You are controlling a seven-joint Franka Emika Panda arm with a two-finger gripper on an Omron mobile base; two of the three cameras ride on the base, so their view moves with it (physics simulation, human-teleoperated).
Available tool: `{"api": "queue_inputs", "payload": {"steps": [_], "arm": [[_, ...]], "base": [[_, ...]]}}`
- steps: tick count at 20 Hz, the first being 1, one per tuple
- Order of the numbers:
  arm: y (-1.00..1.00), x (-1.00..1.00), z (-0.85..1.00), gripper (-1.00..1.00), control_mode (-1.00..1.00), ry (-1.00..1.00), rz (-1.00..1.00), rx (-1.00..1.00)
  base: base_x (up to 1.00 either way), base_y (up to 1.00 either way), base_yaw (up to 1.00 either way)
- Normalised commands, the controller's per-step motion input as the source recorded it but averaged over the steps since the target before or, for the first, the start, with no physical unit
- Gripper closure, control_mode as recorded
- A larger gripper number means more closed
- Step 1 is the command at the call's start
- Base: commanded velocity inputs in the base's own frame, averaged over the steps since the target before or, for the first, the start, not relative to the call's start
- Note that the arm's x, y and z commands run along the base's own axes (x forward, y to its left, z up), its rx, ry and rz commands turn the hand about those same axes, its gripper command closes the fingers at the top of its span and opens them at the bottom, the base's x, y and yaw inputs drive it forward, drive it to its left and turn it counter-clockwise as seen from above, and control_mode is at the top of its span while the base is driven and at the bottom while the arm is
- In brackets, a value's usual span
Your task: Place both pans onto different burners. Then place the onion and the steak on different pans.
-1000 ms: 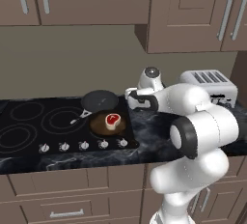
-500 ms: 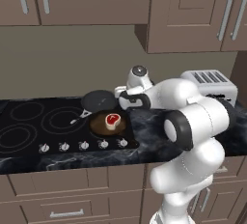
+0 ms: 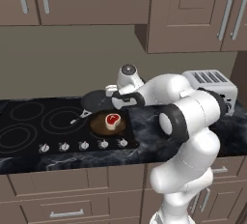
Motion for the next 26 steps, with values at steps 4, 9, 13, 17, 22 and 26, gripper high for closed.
{"api": "queue_inputs", "payload": {"steps": [4, 9, 13, 17, 22, 26], "arm": [[0.31, 0.24, -0.01, 1.00, -1.00, 0.00, 0.00, 0.00], [0.33, 0.27, -0.15, 1.00, -1.00, 0.00, 0.00, 0.00], [0.30, 0.24, -0.27, 1.00, -1.00, 0.00, 0.00, 0.00], [0.21, 0.33, -0.17, 1.00, -1.00, 0.00, 0.00, 0.00], [0.17, 0.31, -0.11, 1.00, -1.00, 0.00, 0.00, 0.00], [0.17, 0.30, -0.24, 1.00, -1.00, 0.00, 0.00, 0.00]], "base": [[0.00, 0.00, 0.00], [0.00, 0.00, 0.00], [0.00, 0.00, 0.00], [0.00, 0.00, 0.00], [0.00, 0.00, 0.00], [0.00, 0.00, 0.00]]}}
